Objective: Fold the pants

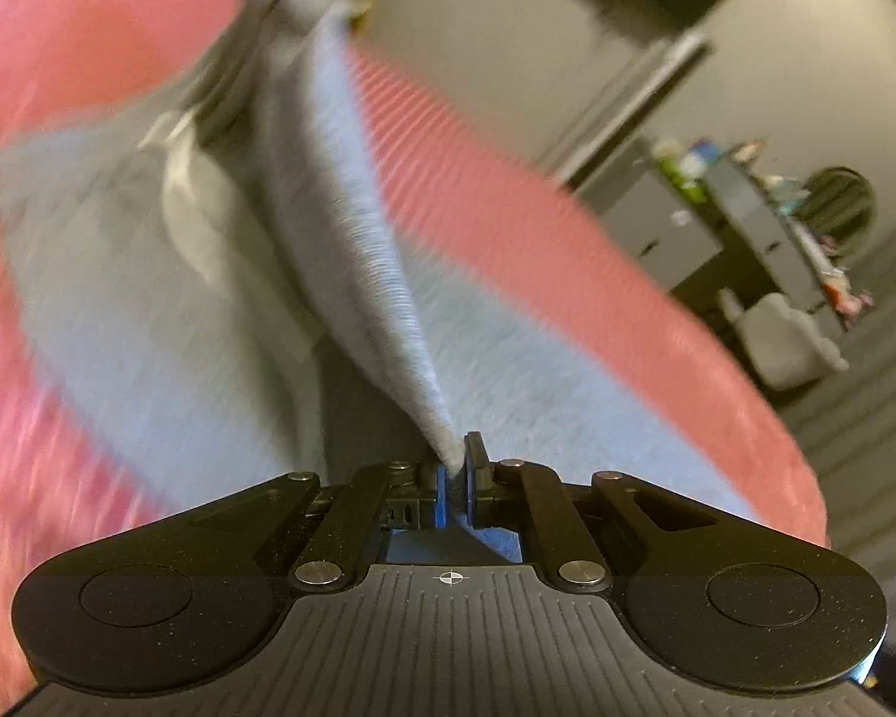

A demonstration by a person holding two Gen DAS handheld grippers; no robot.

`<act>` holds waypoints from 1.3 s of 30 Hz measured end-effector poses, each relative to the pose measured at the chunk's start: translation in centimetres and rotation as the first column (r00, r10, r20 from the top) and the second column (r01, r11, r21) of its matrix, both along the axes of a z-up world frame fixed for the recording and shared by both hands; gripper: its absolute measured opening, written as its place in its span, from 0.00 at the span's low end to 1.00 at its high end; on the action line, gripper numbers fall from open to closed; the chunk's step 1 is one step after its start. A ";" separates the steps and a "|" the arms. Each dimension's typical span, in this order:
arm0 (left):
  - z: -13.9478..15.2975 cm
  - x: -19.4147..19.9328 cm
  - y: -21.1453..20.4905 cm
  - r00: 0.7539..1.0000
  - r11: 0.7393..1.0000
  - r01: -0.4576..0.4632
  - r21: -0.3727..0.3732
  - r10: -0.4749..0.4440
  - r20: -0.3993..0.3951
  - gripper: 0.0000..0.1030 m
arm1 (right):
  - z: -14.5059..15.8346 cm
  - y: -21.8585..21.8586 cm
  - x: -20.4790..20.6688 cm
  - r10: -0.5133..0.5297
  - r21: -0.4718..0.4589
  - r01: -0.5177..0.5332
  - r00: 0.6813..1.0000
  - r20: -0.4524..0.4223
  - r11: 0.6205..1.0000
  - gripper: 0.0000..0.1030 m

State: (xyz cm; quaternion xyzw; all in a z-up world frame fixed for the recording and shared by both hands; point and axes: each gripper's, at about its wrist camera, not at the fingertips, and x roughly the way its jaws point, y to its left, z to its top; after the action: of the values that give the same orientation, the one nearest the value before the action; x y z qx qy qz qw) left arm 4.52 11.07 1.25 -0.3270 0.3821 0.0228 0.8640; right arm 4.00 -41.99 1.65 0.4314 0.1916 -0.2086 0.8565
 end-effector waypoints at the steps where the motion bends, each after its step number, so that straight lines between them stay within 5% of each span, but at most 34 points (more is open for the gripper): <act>1: -1.0 -0.4 0.3 1.000 1.000 -0.019 -0.020 0.019 -0.025 0.09 | -0.7 -0.3 -0.3 -0.004 0.021 0.005 0.999 -0.036 1.000 0.05; 4: -2.1 -0.4 1.9 0.991 0.992 -0.124 -0.024 0.123 -0.049 0.21 | -2.3 -0.3 -0.2 -0.010 0.040 0.014 0.995 -0.103 0.999 0.06; 6: -1.4 0.2 3.5 0.985 0.985 -0.171 -0.033 0.171 -0.002 0.48 | -2.9 -0.2 0.3 -0.005 0.054 0.013 0.991 -0.136 0.998 0.10; 8: -0.7 1.5 4.6 0.973 0.970 -0.232 0.067 0.231 0.018 0.72 | -3.5 0.0 0.6 0.021 0.062 -0.012 0.988 -0.155 0.998 0.13; 11: -1.6 4.3 6.8 0.961 0.957 -0.263 0.126 0.271 -0.050 0.71 | -4.1 -0.1 1.3 0.046 0.083 -0.032 0.985 -0.165 0.996 0.19; 15: -3.3 5.2 10.5 0.930 0.937 -0.348 -0.017 0.344 -0.127 0.49 | -4.2 -0.1 1.6 0.053 0.132 -0.033 0.987 -0.150 0.991 0.17; 17: -3.3 5.3 11.4 0.933 0.937 -0.345 -0.052 0.337 -0.122 0.11 | -3.6 -0.1 1.6 0.057 0.105 -0.042 0.988 -0.141 0.994 0.05; 26: 0.3 0.2 13.7 0.973 0.974 -0.227 0.013 0.228 -0.026 0.12 | 0.7 0.9 -0.2 0.049 -0.122 -0.064 0.992 -0.118 0.990 0.04; 31: -1.9 0.8 13.9 0.966 0.972 -0.218 0.086 0.228 -0.123 0.21 | -2.0 1.3 0.5 0.044 -0.191 -0.109 0.946 -0.320 0.976 0.07; 33: -0.8 0.2 13.7 0.946 0.949 -0.291 0.124 0.305 -0.109 0.40 | -1.9 1.4 0.4 -0.057 -0.260 -0.056 0.910 -0.410 0.964 0.18; 35: 1.6 -1.1 13.0 0.907 0.887 -0.391 0.245 0.417 -0.061 0.62 | -0.6 1.3 -0.6 -0.193 -0.339 0.045 0.889 -0.416 0.940 0.38; 37: 3.9 -1.4 11.7 0.909 0.851 -0.408 0.332 0.413 0.060 0.64 | 1.0 1.6 -1.1 -0.277 -0.420 0.103 0.883 -0.379 0.902 0.39; 39: 5.7 -0.6 9.5 0.928 0.846 -0.372 0.381 0.341 0.150 0.69 | 2.7 3.3 -0.9 -0.304 -0.513 0.111 0.901 -0.309 0.851 0.39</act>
State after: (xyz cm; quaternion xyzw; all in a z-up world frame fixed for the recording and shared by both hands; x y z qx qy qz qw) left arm 3.94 20.56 6.96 -0.2079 0.2685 0.2487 0.9071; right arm 3.15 -38.70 4.33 0.1739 0.2465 -0.4219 0.8550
